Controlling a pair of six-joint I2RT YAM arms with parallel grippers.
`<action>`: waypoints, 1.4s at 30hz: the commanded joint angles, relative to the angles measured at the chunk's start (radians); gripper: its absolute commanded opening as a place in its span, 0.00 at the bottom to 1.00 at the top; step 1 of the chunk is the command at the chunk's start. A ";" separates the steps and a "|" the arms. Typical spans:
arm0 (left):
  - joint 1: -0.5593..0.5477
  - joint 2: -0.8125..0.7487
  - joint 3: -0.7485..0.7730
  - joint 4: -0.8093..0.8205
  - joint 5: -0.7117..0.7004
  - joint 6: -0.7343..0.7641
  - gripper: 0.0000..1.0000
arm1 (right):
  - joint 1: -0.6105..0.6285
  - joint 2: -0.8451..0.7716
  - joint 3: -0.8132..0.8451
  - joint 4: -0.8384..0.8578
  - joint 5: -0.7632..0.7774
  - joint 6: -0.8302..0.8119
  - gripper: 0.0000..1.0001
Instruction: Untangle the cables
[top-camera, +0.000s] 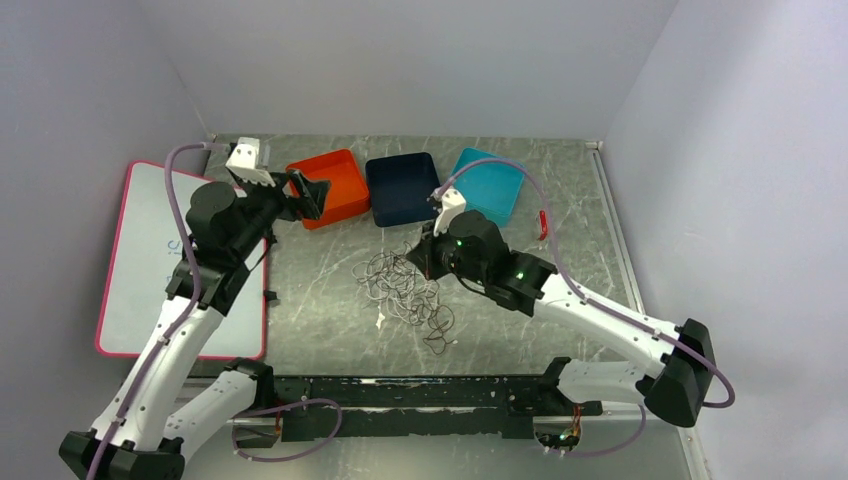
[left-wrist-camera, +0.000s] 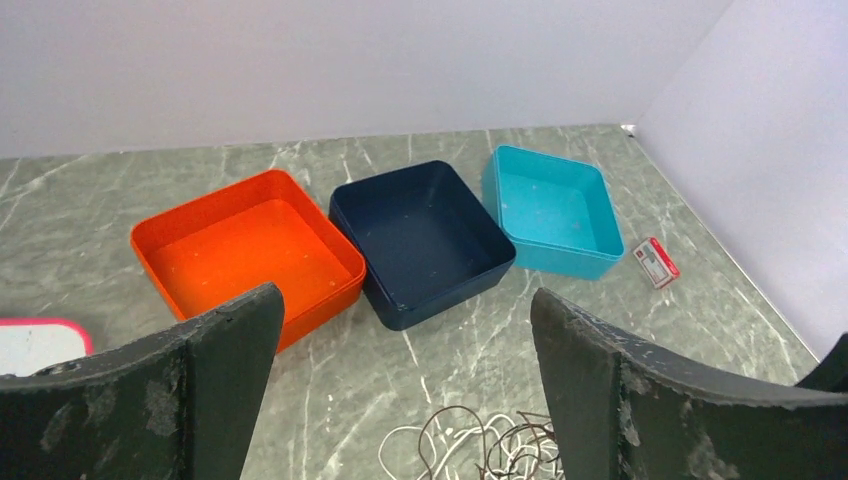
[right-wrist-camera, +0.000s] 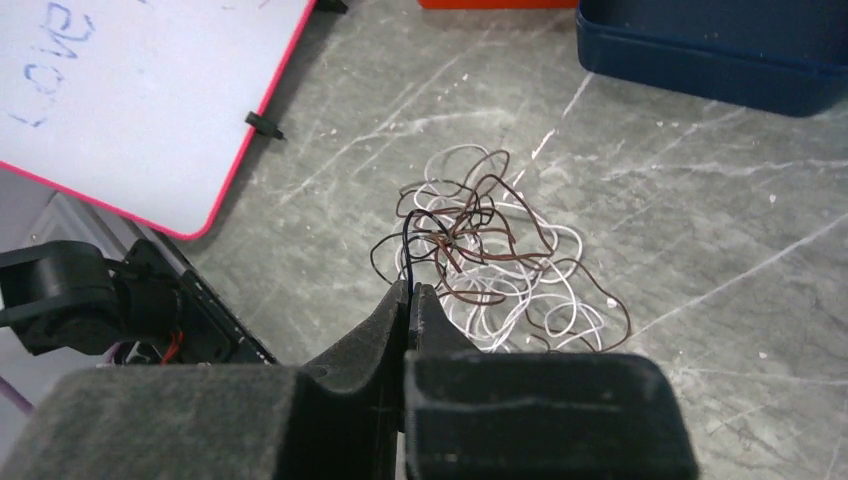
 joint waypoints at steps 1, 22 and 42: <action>-0.006 -0.018 0.017 -0.008 0.106 0.025 0.98 | -0.001 -0.010 0.079 -0.024 -0.031 -0.030 0.00; -0.006 -0.024 -0.149 0.507 0.632 -0.158 0.95 | -0.004 0.025 0.385 -0.030 -0.085 -0.003 0.00; -0.160 0.037 -0.187 0.596 0.629 -0.174 0.99 | -0.013 0.096 0.435 0.001 -0.100 0.034 0.00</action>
